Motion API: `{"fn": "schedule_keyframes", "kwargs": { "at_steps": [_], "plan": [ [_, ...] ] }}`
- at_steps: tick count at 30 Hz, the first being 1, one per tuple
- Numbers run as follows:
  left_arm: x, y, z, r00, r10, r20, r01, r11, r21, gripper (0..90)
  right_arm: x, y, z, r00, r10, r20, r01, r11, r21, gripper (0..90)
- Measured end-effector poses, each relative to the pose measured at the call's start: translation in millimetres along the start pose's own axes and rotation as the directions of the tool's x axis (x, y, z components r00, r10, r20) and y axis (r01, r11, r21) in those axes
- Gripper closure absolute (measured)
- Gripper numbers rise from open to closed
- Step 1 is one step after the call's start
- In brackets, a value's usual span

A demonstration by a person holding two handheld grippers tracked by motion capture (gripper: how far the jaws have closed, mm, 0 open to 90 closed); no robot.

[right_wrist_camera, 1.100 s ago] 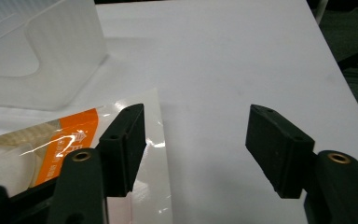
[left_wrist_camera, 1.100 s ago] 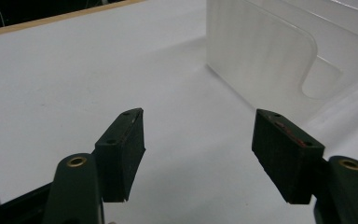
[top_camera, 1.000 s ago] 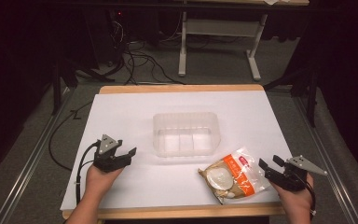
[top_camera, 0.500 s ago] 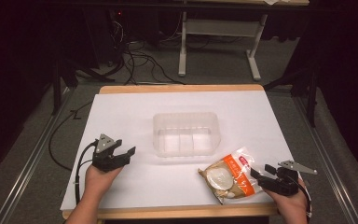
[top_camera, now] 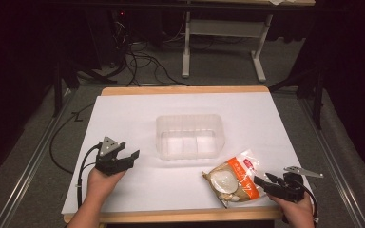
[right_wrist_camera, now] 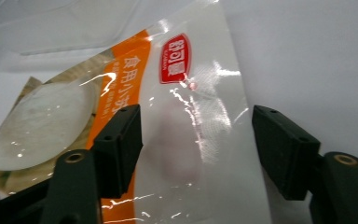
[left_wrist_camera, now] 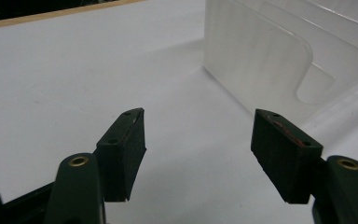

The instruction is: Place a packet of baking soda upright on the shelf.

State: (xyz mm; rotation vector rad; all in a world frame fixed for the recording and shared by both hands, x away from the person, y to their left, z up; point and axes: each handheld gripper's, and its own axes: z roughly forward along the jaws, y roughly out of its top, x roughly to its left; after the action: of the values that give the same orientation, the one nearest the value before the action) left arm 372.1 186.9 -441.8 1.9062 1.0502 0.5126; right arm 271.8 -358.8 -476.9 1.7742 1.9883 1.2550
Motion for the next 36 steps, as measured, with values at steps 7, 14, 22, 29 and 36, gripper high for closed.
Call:
{"fn": "schedule_keyframes", "kwargs": {
  "at_steps": [7, 14, 22, 29, 36],
  "plan": [
    [-1.1, -0.5, 1.4, 1.0, 0.007, -0.004, -0.007, 0.9999, 0.012, 35.7, 0.4, 2.9, -11.4, 0.9981, 0.023, -0.058, -0.026, 0.998, -0.062, 49.0],
    [-1.1, -0.6, 2.2, 0.9999, 0.01, -0.008, -0.01, 0.9998, 0.015, 35.7, 11.2, 5.3, -24.9, 0.9919, -0.013, -0.126, -0.005, 0.989, -0.145, 53.9],
    [-1.1, -0.5, 3.2, 0.9998, 0.02, -0.006, -0.02, 0.9996, 0.019, 35.8, 22.7, 6.6, -23.8, 0.9848, -0.063, -0.162, 0.037, 0.986, -0.16, 53.0],
    [-2.5, -0.6, 3.2, 0.9996, 0.028, -0.009, -0.028, 0.9993, 0.023, 35.9, 27.7, 7.2, -24.3, 0.9774, -0.091, -0.191, 0.058, 0.984, -0.169, 47.2],
    [-2.7, -0.3, 1.6, 0.9995, 0.031, -0.009, -0.031, 0.9994, 0.015, 35.9, 33.2, 7.5, -22.3, 0.9764, -0.105, -0.188, 0.074, 0.983, -0.168, 42.0]
  ]
}}
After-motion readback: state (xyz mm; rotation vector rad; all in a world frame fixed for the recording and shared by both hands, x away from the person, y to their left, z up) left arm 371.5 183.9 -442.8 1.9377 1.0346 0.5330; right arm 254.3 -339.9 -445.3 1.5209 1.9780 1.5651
